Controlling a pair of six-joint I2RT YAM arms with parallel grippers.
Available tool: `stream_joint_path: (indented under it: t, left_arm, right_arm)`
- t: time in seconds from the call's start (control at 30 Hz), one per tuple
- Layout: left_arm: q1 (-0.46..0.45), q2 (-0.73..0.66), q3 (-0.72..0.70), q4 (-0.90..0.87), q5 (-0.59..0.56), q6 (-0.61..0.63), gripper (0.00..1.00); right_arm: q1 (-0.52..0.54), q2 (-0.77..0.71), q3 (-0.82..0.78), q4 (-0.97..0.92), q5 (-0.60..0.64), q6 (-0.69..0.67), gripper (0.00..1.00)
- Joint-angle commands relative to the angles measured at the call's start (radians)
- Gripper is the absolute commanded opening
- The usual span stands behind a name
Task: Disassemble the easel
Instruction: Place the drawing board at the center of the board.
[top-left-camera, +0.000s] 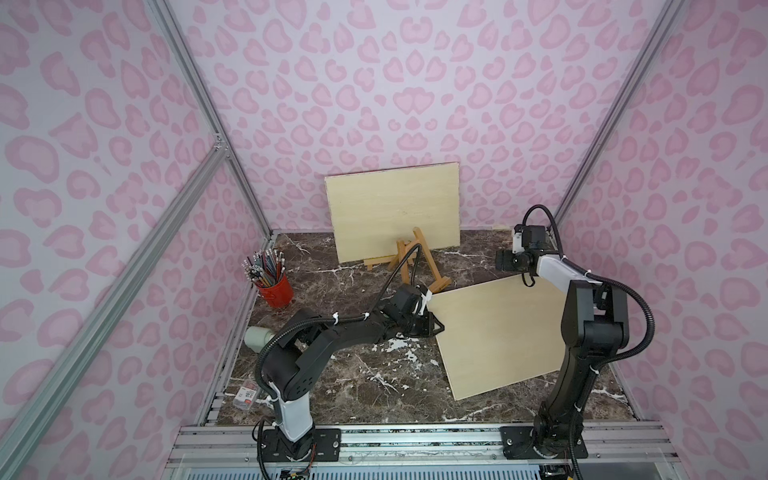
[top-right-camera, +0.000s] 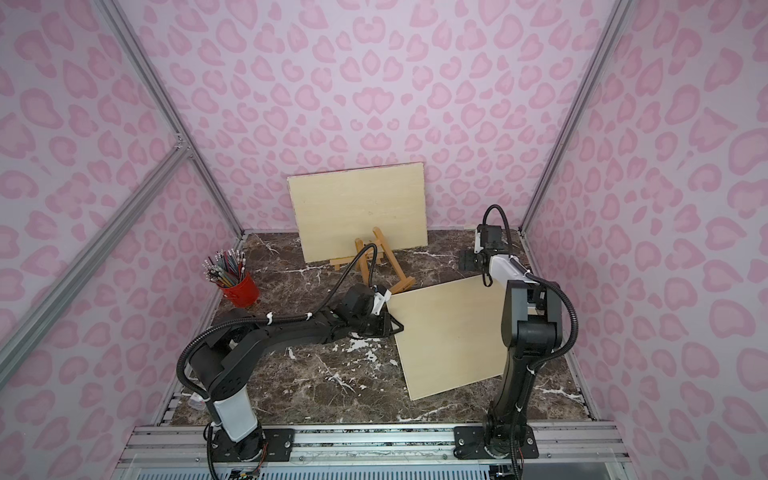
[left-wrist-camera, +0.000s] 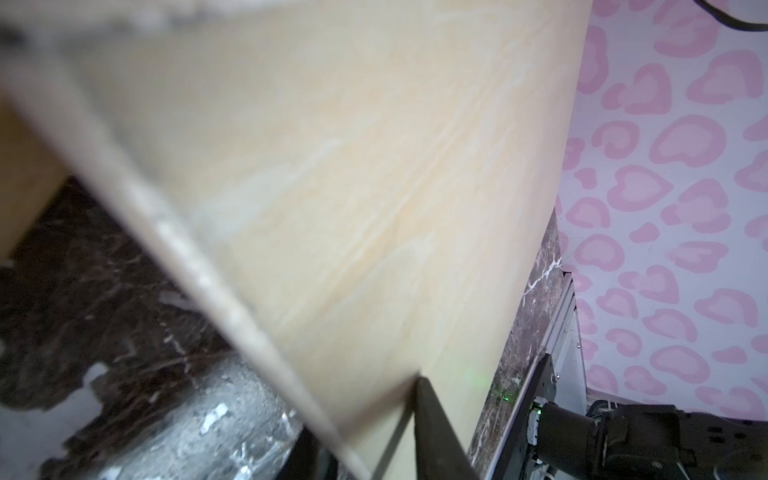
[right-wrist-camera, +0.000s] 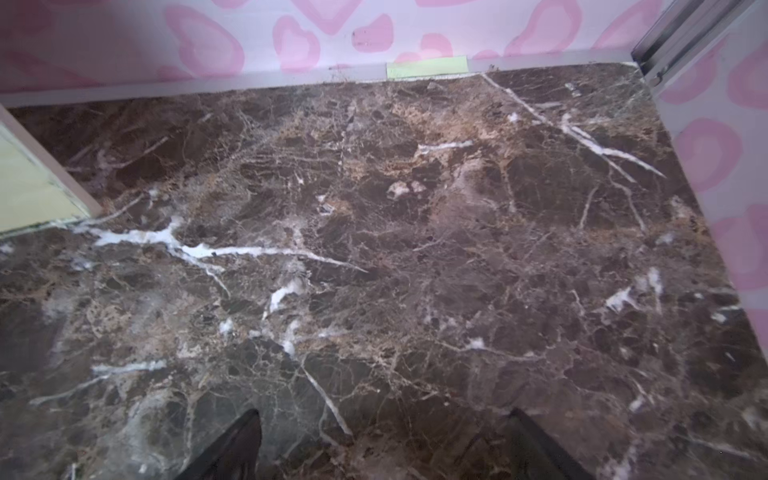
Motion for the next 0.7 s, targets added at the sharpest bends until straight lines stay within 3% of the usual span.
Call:
stream_joint_path:
  t: [0.0, 0.33, 0.5, 0.67]
  left_arm:
    - [0.001, 0.016, 0.009, -0.100, -0.202, 0.114, 0.02]
    - [-0.001, 0.039, 0.033, -0.101, -0.202, 0.114, 0.02]
    - [-0.022, 0.009, 0.039, -0.113, -0.202, 0.114, 0.02]
    - [-0.051, -0.040, 0.032, -0.161, -0.202, 0.114, 0.02]
  right_arm:
    - [-0.001, -0.012, -0.038, -0.070, 0.050, -0.031, 0.92]
    - [-0.033, -0.116, -0.179, -0.046, 0.037, -0.025, 0.91]
    - [-0.039, -0.135, -0.202, -0.023, 0.026, -0.007, 0.95]
    - [-0.171, -0.147, -0.229, 0.026, -0.005, 0.035, 0.98]
